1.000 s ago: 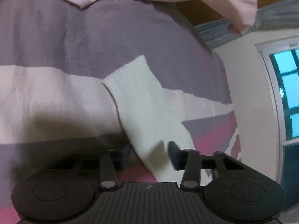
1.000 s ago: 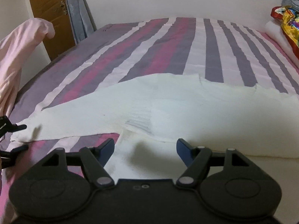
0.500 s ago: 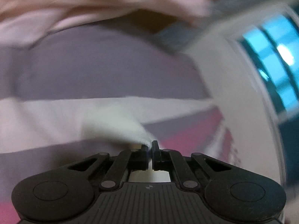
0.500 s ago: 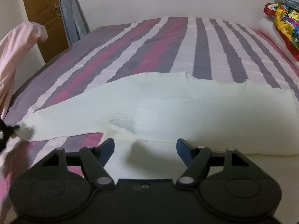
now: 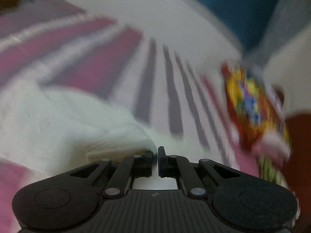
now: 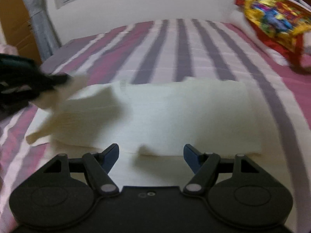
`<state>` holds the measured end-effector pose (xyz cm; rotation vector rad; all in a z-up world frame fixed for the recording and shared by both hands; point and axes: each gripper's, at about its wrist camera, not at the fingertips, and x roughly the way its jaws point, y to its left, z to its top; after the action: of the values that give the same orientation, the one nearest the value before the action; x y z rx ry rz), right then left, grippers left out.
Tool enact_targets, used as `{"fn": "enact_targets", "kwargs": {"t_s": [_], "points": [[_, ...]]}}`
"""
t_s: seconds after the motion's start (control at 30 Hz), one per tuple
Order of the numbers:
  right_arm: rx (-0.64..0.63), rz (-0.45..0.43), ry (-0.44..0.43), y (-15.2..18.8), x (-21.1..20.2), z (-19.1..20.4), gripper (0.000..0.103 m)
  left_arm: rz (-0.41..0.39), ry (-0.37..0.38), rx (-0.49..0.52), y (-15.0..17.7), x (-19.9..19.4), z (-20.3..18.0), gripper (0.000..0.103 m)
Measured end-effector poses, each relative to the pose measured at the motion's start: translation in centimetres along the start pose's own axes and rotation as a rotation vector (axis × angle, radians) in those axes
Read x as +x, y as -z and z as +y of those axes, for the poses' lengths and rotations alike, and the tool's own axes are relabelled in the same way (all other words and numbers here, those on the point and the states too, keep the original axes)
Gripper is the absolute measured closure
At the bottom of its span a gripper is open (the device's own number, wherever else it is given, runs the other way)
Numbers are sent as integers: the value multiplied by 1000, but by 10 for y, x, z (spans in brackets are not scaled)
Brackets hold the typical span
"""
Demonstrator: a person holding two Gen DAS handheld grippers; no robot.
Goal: Fold small clothes
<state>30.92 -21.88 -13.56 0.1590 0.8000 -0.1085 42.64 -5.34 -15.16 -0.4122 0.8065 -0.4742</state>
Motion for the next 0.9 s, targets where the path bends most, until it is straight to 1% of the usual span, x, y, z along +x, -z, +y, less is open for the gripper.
{"fn": "enact_targets", "kwargs": {"t_s": [0.07, 0.1, 0.13, 0.2, 0.23, 0.27, 0.3, 0.33, 0.37, 0.4, 0.43, 0.47, 0.5, 0.53, 0.57, 0.7, 0.8, 0.9], "points": [[28, 7, 23, 3, -2, -22, 30, 82, -9, 5, 15, 16, -17, 100], [38, 12, 31, 5, -2, -31, 30, 95, -1, 3, 22, 14, -23, 99], [42, 17, 33, 7, -2, -37, 30, 98, 26, -2, 26, 9, -27, 99], [49, 24, 34, 12, -2, -48, 30, 90, 54, -19, 28, -1, -28, 99], [53, 25, 31, 13, -1, -50, 30, 80, 68, -9, 26, -8, -31, 99], [56, 27, 24, 13, 1, -50, 30, 62, 61, 11, 23, -16, -33, 99], [59, 27, 14, 13, 3, -49, 30, 44, 47, 18, 19, -23, -27, 98], [64, 25, 4, 13, 4, -47, 30, 30, 37, 5, 14, -29, -22, 98], [67, 20, -12, 13, 5, -44, 30, 21, 29, -24, 7, -34, -12, 95], [61, 17, -22, 12, 5, -39, 30, 11, 12, -44, 5, -39, -3, 81], [50, 15, -28, 12, 6, -35, 30, -2, -20, -50, 0, -40, 9, 68], [39, 15, -40, 11, 8, -29, 29, -26, -80, -55, -1, -45, 21, 40], [37, 17, -53, 9, 11, -26, 29, -56, -129, -69, -2, -49, 33, 26], [42, 22, -61, 7, 14, -23, 29, -83, -158, -89, 2, -56, 46, 26], [47, 26, -68, 5, 18, -19, 29, -91, -170, -102, 3, -60, 57, 26], [18, 30, -79, -1, 31, -2, 29, -81, -224, -158, 8, -61, 92, 26], [-47, 28, -57, -1, 42, 15, 30, -68, -221, -213, 16, -60, 111, 26], [-121, 29, -19, 0, 52, 33, 30, -74, -225, -223, 20, -60, 118, 26]]}}
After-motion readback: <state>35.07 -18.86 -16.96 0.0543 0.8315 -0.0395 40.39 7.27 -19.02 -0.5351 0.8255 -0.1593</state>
